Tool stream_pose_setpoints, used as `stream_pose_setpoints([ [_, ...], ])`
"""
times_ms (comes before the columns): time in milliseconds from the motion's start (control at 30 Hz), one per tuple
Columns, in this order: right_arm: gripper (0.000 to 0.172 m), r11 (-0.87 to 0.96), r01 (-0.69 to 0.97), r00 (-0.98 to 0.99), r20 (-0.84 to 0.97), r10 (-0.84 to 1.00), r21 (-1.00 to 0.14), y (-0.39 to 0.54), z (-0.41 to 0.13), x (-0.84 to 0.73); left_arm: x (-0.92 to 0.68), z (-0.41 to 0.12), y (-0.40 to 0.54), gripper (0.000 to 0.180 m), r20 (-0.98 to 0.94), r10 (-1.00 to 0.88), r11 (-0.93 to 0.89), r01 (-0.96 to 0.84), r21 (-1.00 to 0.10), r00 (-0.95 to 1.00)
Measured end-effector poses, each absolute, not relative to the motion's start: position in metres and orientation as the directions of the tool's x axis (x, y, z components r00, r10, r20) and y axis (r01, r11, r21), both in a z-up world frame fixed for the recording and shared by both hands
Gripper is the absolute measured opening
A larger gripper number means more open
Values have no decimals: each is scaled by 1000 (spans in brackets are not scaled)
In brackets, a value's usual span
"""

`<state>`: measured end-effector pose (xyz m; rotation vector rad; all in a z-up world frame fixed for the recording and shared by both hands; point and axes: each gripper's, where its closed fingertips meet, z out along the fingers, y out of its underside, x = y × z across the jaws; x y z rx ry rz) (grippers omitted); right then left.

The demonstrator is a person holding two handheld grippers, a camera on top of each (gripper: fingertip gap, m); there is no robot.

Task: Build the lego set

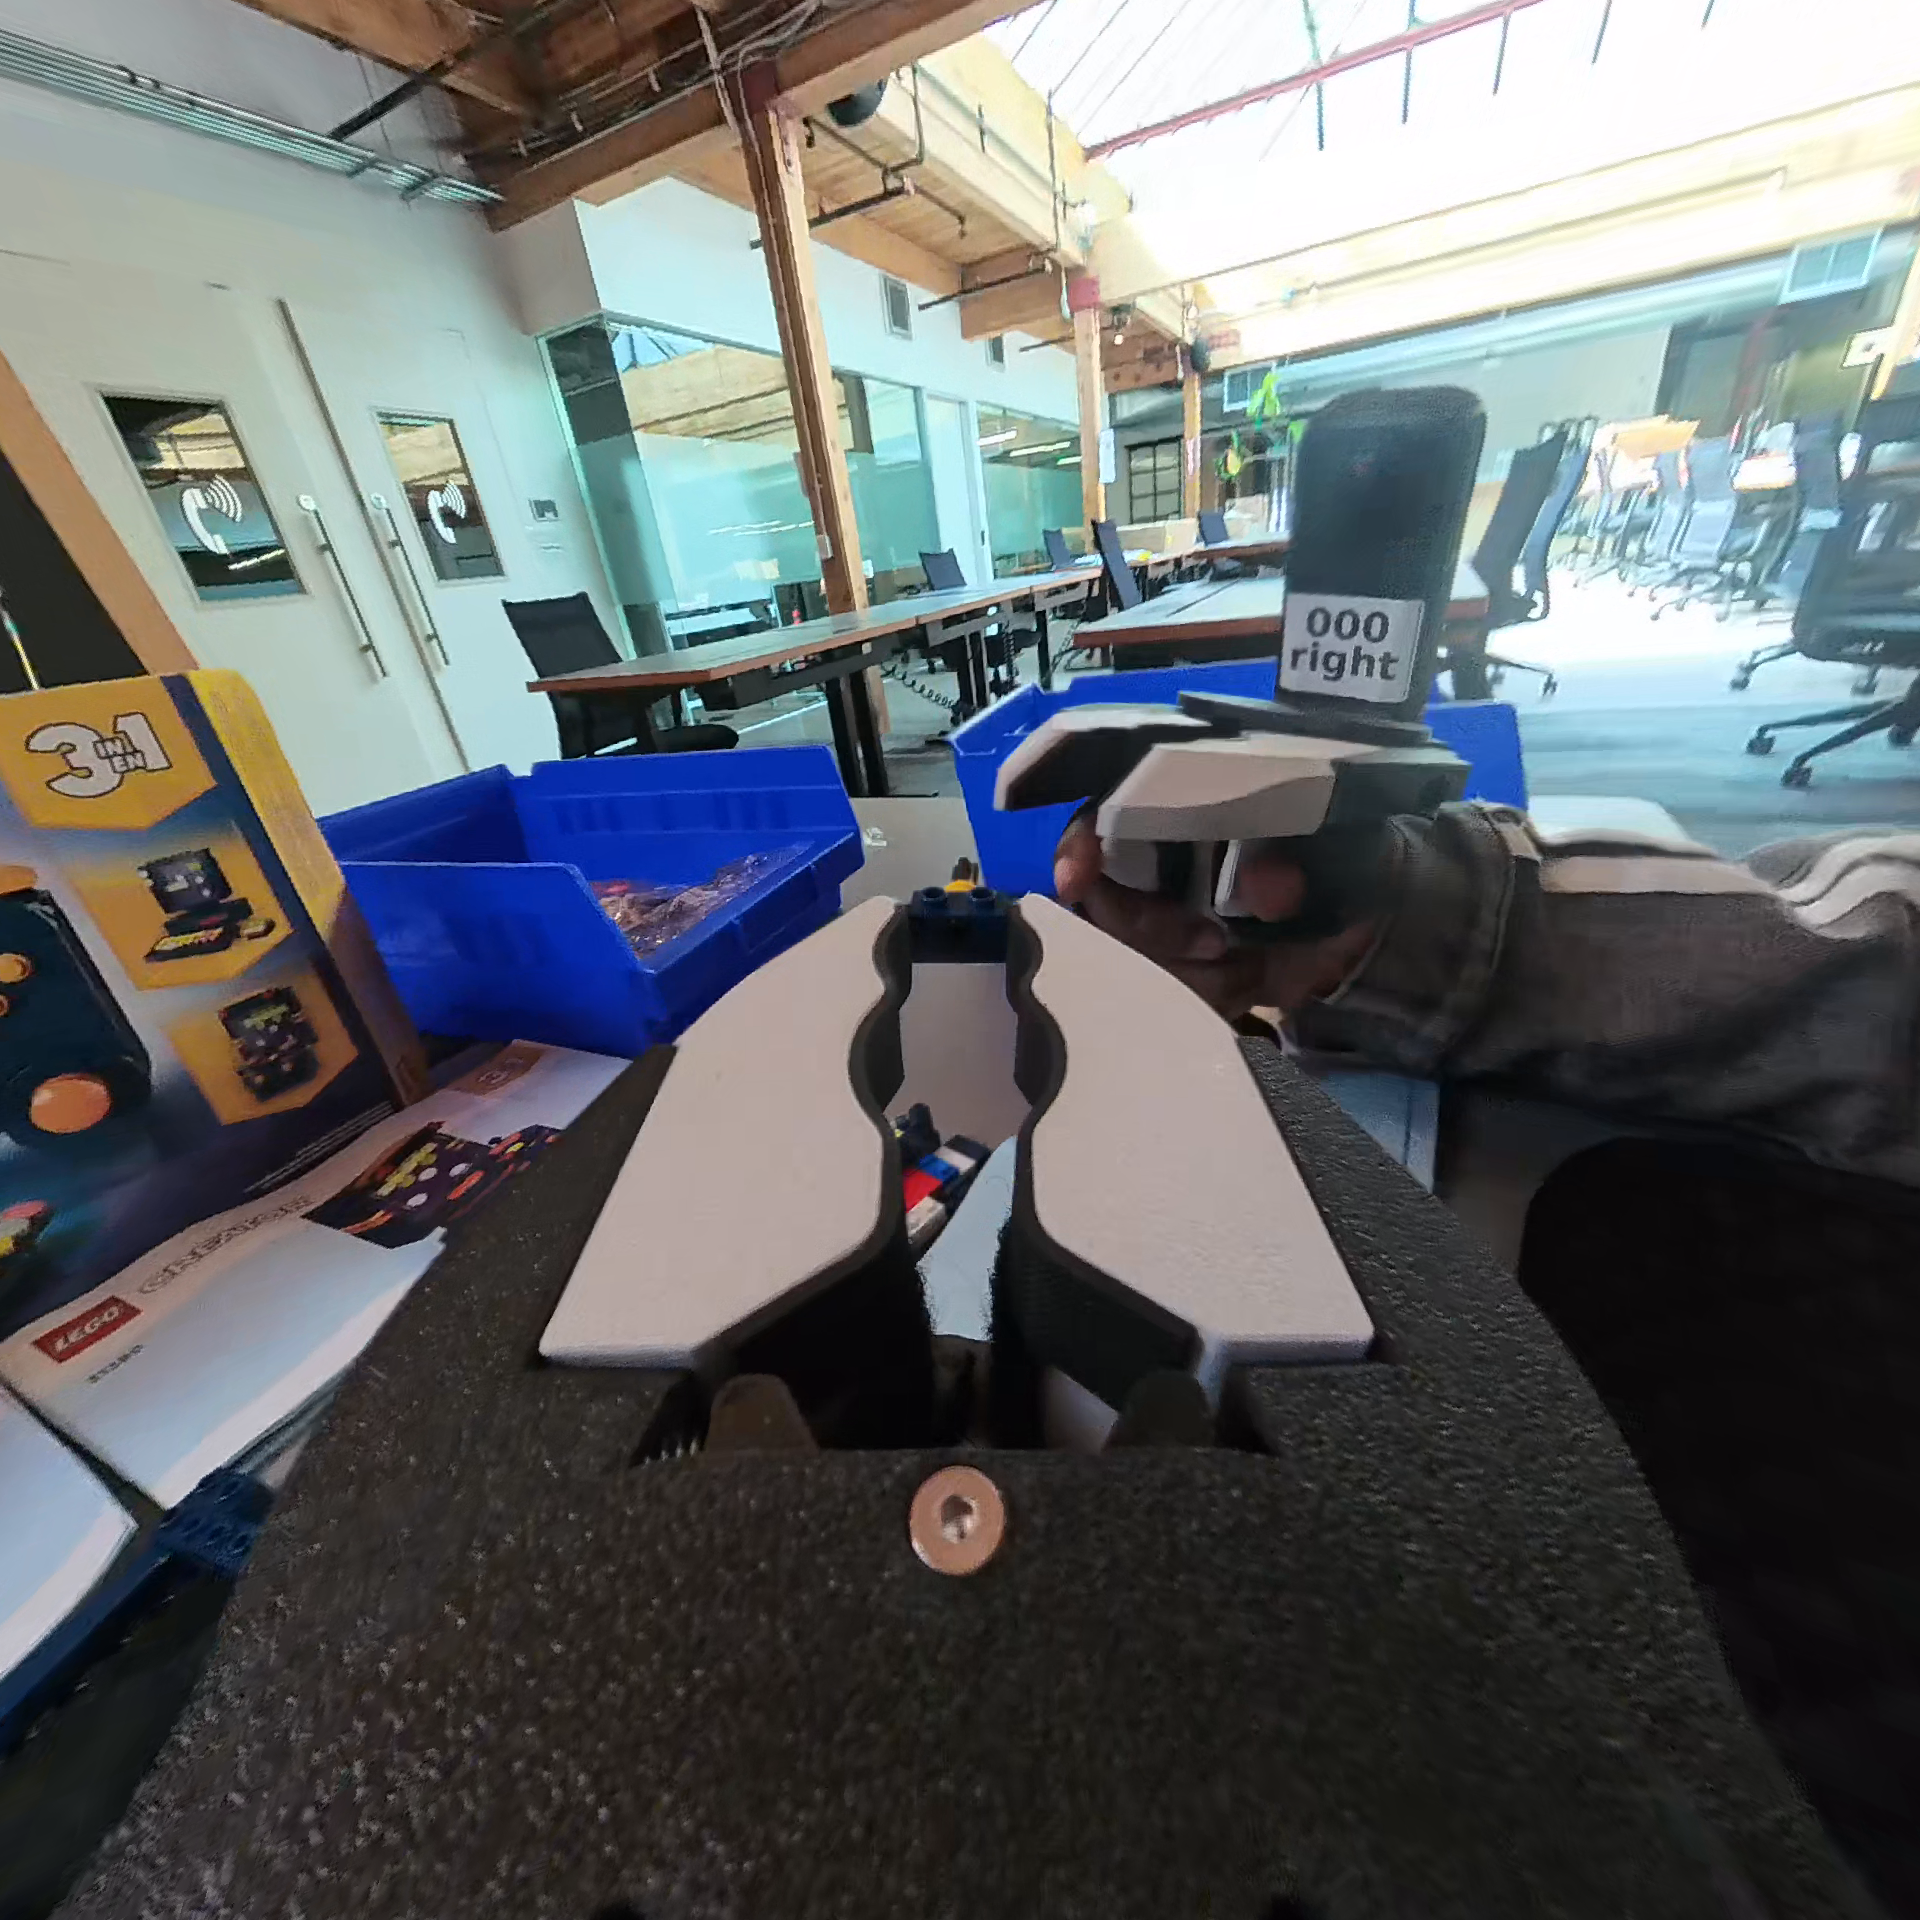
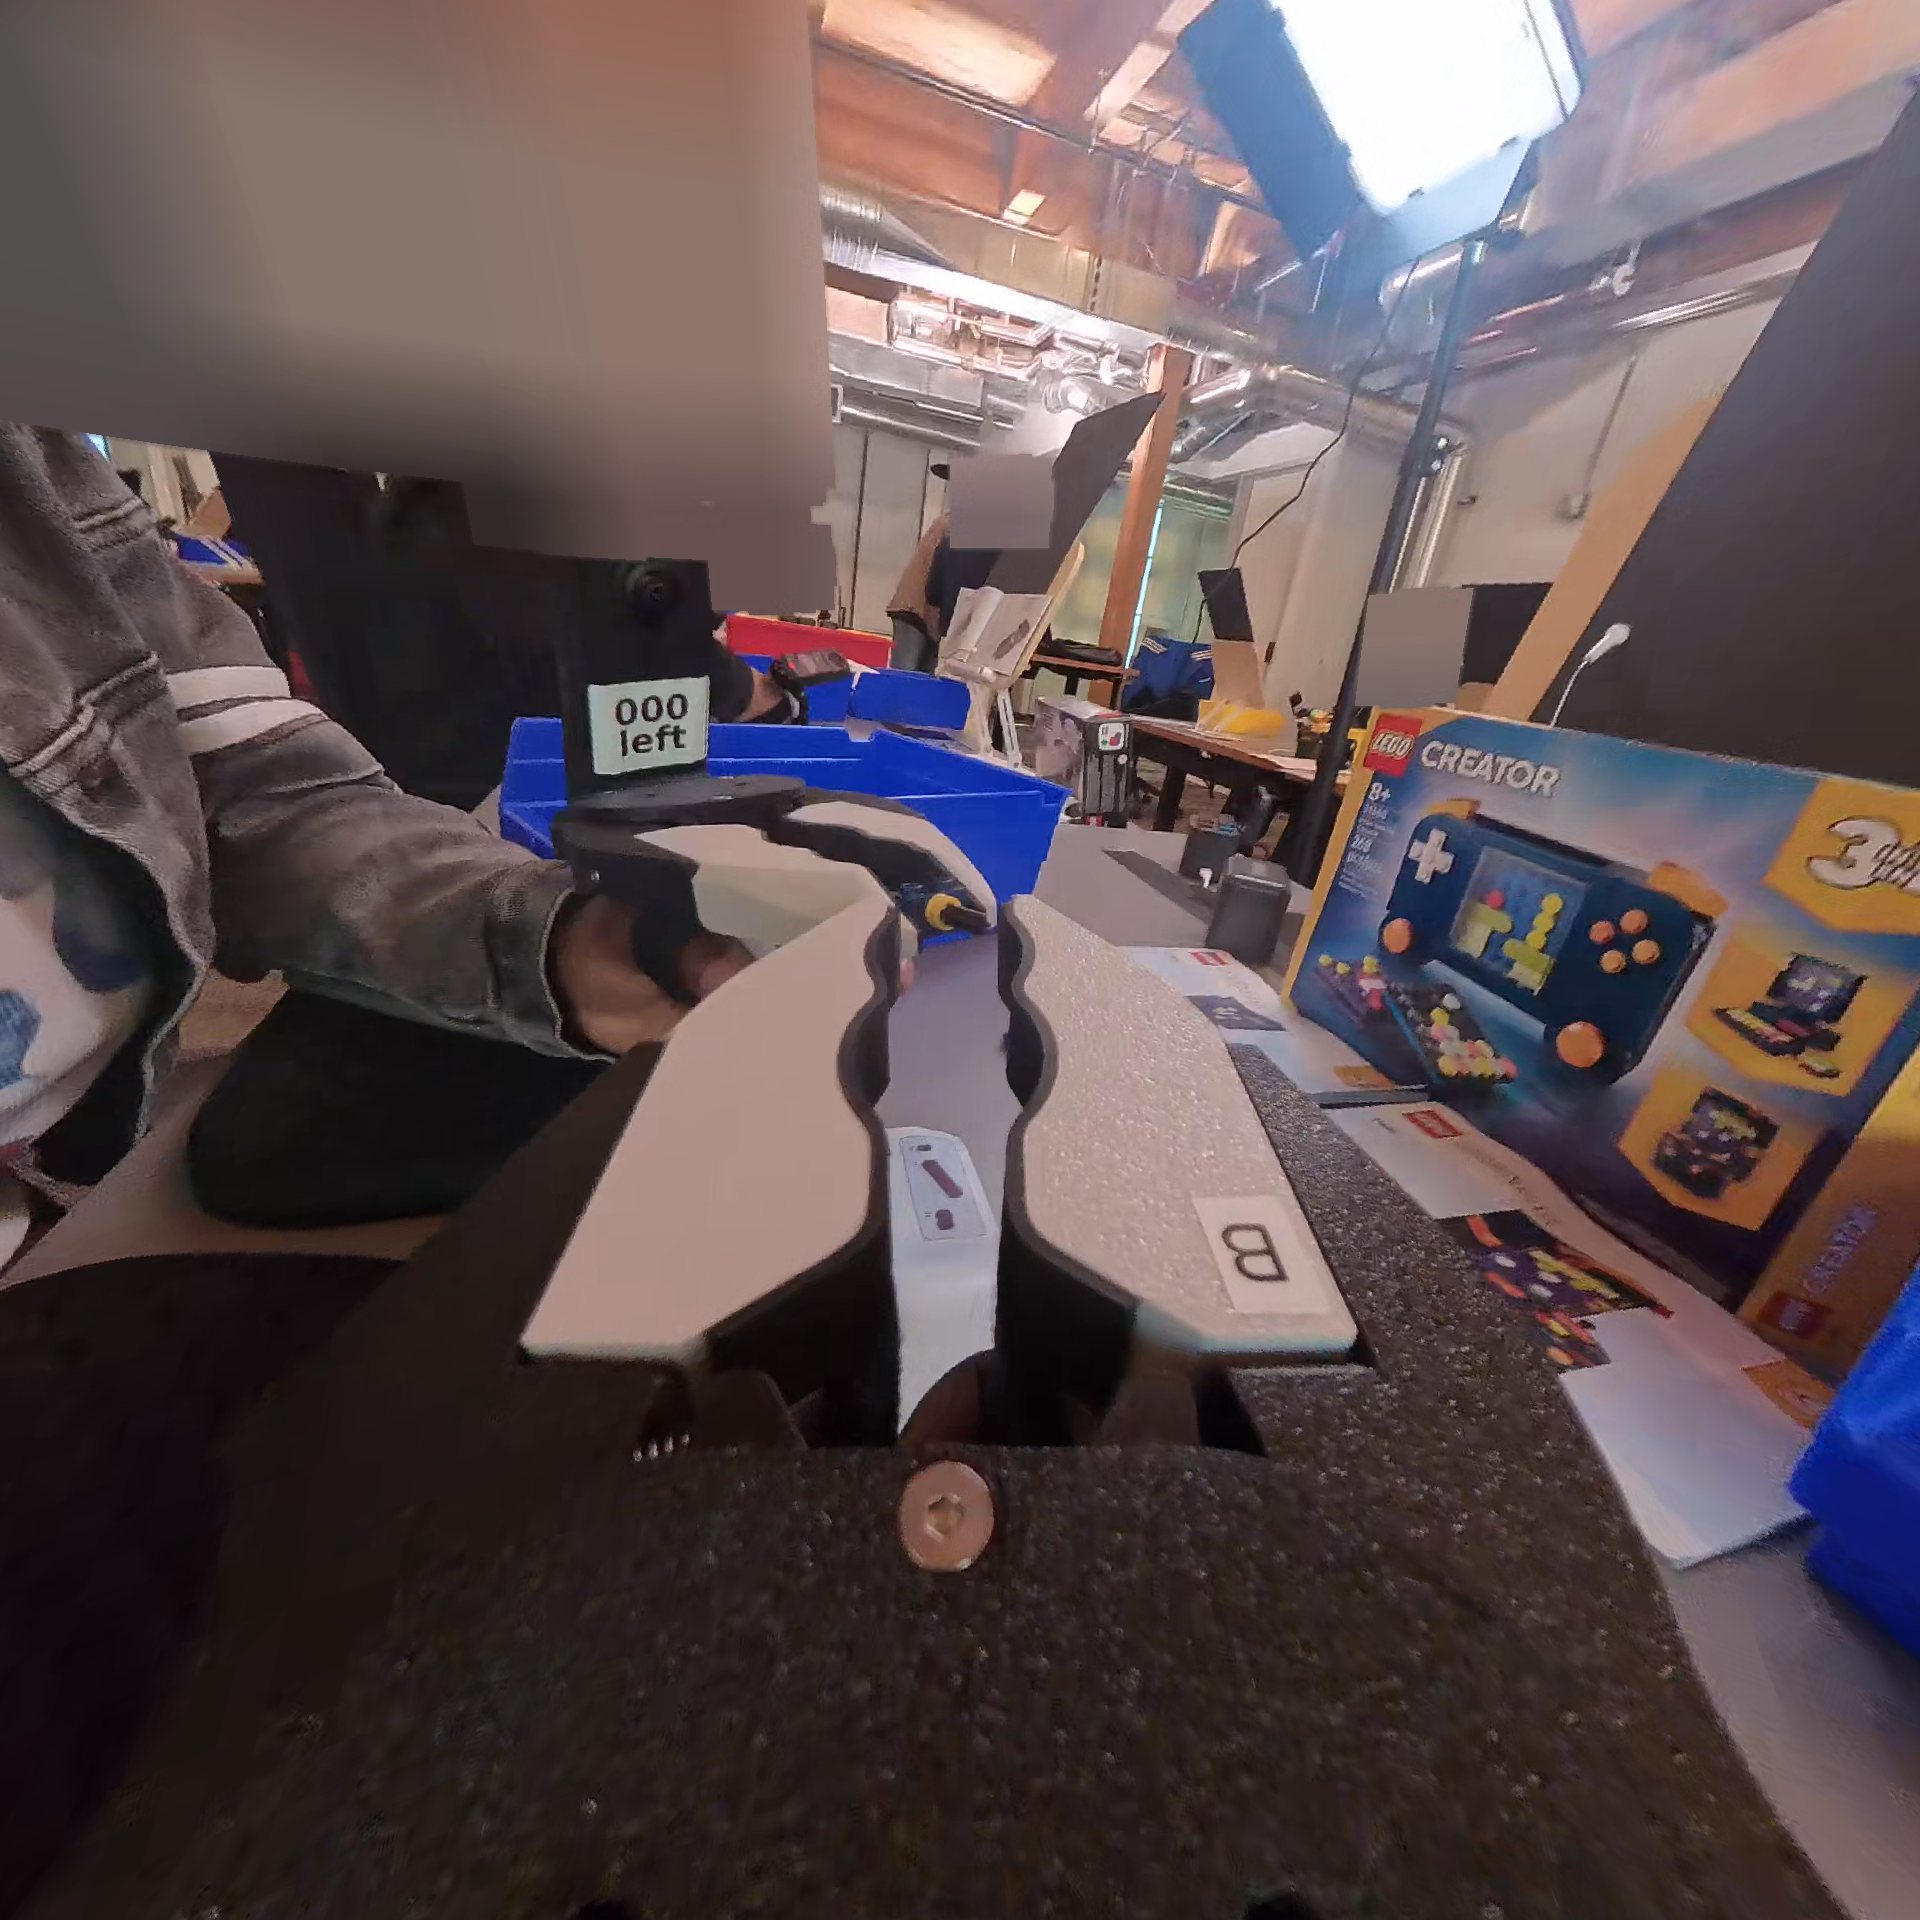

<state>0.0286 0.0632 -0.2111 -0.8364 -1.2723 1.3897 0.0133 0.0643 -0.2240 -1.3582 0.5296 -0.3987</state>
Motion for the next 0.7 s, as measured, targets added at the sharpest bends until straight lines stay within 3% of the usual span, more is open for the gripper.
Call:
stream_pose_setpoints([
  [167,18,-99,-259,-241,-34,970,-961,84,-221,27,19,-230,64,17,-183,-554,176,-100,-979,812],
  [300,19,-109,-190,-273,-54,961,-976,81,-233,18,14,-232,65,17,-202,-544,184,-119,-976,814],
  [500,21,-107,-172,-343,-42,938,-979,63,-235,13,1,-225,68,17,-3,-599,124,89,-988,801],
  [700,24,-434,-262,-484,-271,832,-862,55,-204,22,10,-223,64,17,-82,-613,179,37,-983,786],
])
